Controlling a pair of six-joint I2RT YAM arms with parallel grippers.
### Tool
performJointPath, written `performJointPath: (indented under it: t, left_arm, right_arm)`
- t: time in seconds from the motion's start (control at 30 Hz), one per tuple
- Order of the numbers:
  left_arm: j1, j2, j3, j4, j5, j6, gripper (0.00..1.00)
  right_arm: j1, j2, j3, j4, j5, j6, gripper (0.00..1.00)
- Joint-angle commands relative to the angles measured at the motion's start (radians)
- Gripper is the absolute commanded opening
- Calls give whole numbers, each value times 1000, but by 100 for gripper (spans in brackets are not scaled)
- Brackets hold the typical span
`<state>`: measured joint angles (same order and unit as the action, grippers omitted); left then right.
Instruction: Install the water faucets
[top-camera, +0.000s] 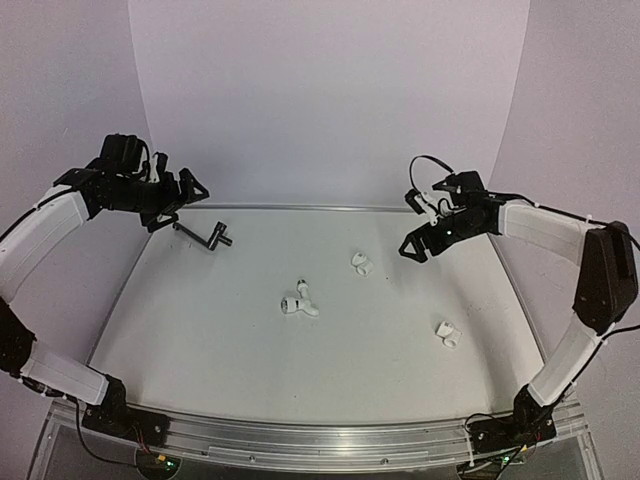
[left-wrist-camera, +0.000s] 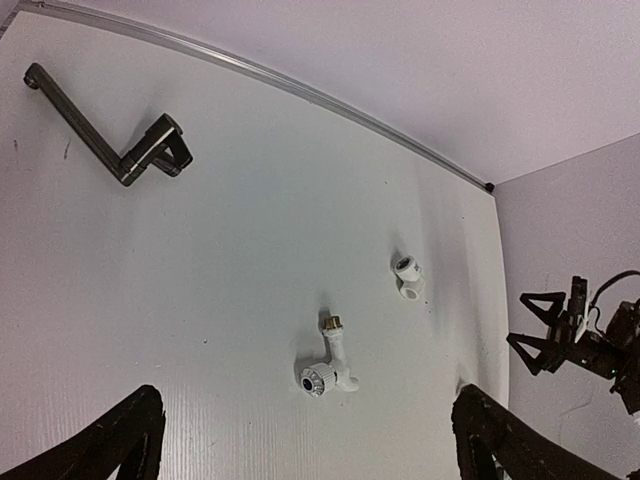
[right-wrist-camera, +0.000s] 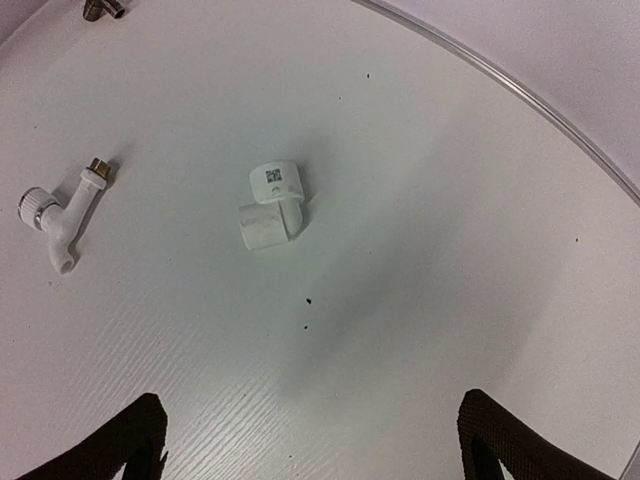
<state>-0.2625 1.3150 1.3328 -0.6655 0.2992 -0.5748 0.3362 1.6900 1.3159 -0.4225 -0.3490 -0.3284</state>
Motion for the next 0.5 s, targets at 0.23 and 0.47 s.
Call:
performJointPath:
  t: [0.23,0.47]
  left_arm:
    - [-111,144,3,321,143,-16,100]
    - [-165,292,70,393,131,-25,100]
  right_arm:
    - [49,334,317,-46,-47,80,98]
    - [72,485,408,-48,-67,95,95]
